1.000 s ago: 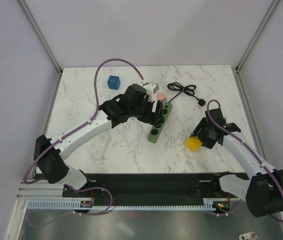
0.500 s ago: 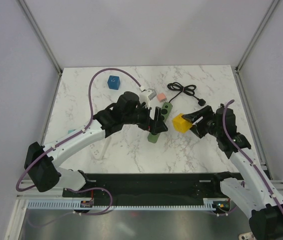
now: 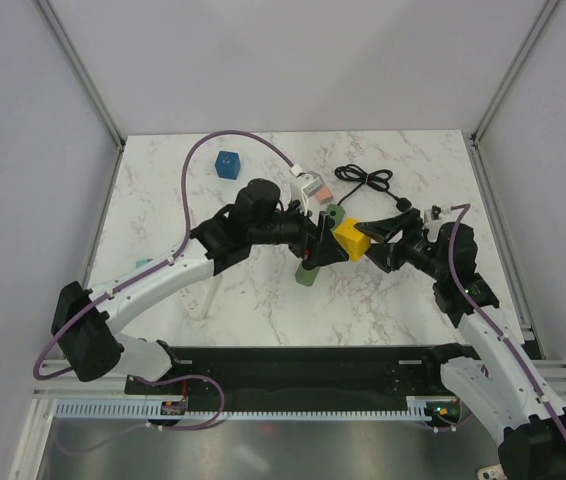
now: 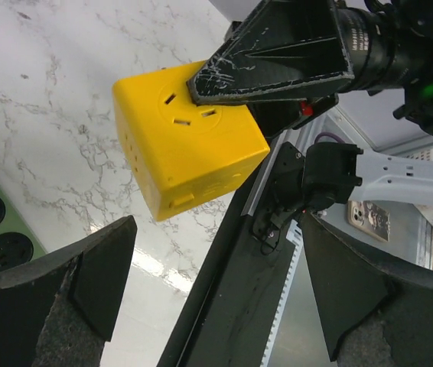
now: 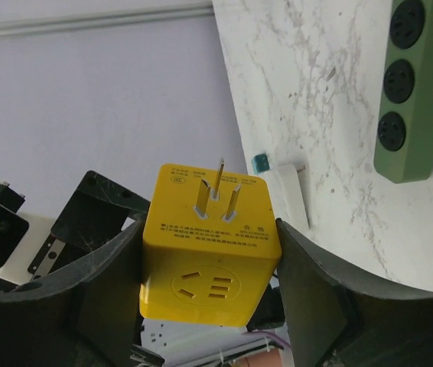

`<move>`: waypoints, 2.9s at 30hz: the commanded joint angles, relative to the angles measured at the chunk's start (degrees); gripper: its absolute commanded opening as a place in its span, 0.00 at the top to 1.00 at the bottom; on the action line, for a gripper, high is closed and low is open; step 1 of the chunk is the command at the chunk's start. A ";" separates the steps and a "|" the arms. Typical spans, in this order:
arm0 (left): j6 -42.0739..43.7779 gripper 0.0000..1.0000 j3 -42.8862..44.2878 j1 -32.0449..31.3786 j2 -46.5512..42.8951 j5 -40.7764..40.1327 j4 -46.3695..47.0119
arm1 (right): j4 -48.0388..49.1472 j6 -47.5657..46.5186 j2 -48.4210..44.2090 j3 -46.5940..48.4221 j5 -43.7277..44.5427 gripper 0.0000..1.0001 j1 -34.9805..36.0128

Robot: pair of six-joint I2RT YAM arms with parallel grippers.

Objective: Insert the plug

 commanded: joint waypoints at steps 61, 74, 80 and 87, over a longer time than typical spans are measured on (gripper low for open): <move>-55.82 0.98 -10.08 11.42 1.25 32.31 40.18 | -17.80 -46.24 6.22 23.68 -11.97 0.08 1.85; -58.99 0.98 -13.43 18.72 -0.42 32.40 34.29 | -37.65 -63.81 11.49 48.20 13.67 0.02 8.70; -57.94 0.98 -12.64 20.39 -0.16 33.11 30.08 | -44.17 -69.80 15.44 53.66 28.71 0.02 23.18; -53.01 0.98 -13.95 23.72 0.63 32.93 21.98 | -49.36 -74.19 28.17 57.34 65.79 0.02 58.94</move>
